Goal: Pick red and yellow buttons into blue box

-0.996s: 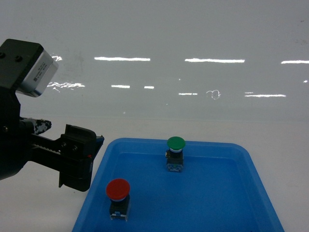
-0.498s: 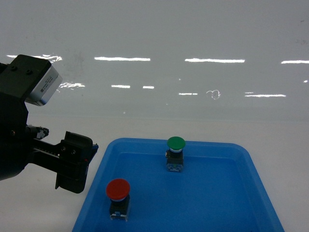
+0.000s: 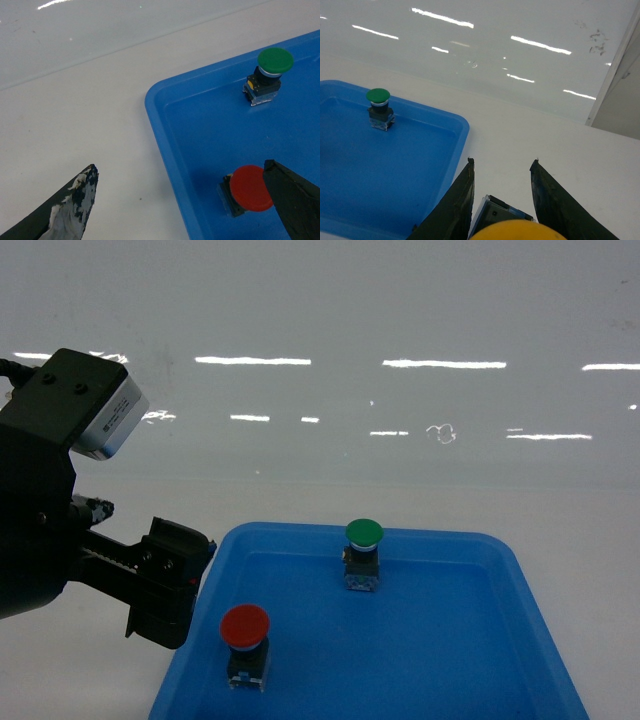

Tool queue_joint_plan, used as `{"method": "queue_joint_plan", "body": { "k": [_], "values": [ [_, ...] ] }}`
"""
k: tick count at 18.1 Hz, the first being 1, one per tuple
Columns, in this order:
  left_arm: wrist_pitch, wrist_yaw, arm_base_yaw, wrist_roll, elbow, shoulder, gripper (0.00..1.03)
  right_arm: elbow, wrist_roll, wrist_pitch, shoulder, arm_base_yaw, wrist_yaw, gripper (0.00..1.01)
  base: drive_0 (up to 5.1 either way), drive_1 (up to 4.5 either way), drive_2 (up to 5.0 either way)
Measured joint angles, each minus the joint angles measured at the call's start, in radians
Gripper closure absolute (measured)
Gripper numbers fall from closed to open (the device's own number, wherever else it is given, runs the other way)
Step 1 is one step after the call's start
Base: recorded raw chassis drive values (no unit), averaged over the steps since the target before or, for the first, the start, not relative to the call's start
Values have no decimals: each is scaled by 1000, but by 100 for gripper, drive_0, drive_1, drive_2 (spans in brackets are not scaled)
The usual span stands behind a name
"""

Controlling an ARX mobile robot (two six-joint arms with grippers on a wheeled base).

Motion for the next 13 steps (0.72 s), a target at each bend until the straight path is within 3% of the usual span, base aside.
{"method": "queue_joint_plan", "body": {
  "k": [3,9,13],
  "values": [
    [8,-5,0,1,6,2,5,0,0,1,0,0,0,71,4,-381,389],
    [20,-5,2,11,11,11,5,-1,-1,0,-5,-1,0,71,0,0,0],
    [26,-5,4,19,16,25,5,-18,-28,61,31,-35,-8,71,0,0,0]
  ]
}}
